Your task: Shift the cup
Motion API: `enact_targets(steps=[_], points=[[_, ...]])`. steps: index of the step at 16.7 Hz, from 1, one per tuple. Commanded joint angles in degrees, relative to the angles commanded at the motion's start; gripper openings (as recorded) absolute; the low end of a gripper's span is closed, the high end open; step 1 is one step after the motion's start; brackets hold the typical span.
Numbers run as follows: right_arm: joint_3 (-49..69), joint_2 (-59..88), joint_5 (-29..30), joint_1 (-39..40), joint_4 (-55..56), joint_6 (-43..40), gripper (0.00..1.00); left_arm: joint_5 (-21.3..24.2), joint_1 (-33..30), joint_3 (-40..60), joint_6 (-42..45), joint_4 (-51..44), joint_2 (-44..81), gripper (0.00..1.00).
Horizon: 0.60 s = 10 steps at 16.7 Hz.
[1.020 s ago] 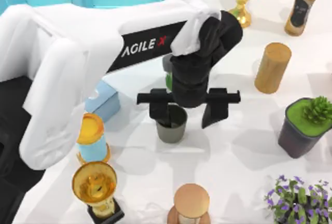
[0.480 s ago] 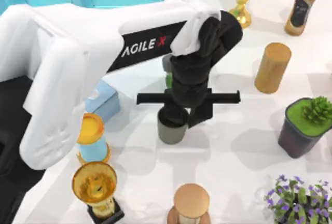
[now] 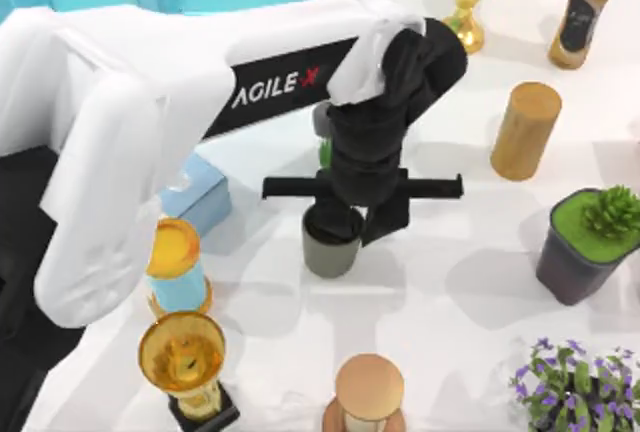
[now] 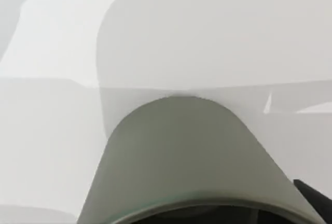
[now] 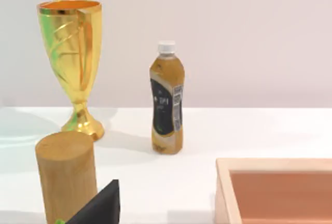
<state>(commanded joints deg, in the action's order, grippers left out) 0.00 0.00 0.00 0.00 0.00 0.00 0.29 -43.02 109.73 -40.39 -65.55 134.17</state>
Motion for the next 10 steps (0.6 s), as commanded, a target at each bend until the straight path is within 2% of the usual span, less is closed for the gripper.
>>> enact_targets(steps=[4, 10], points=[[0.0, 0.0, 0.0, 0.0, 0.0, 0.0, 1.0, 0.5, 4.9, -2.1, 8.5, -3.3, -7.2, 0.0], [0.0, 0.0, 0.0, 0.0, 0.0, 0.0, 1.0, 0.6, 24.1, -6.6, 30.3, -3.8, -24.5, 0.0]])
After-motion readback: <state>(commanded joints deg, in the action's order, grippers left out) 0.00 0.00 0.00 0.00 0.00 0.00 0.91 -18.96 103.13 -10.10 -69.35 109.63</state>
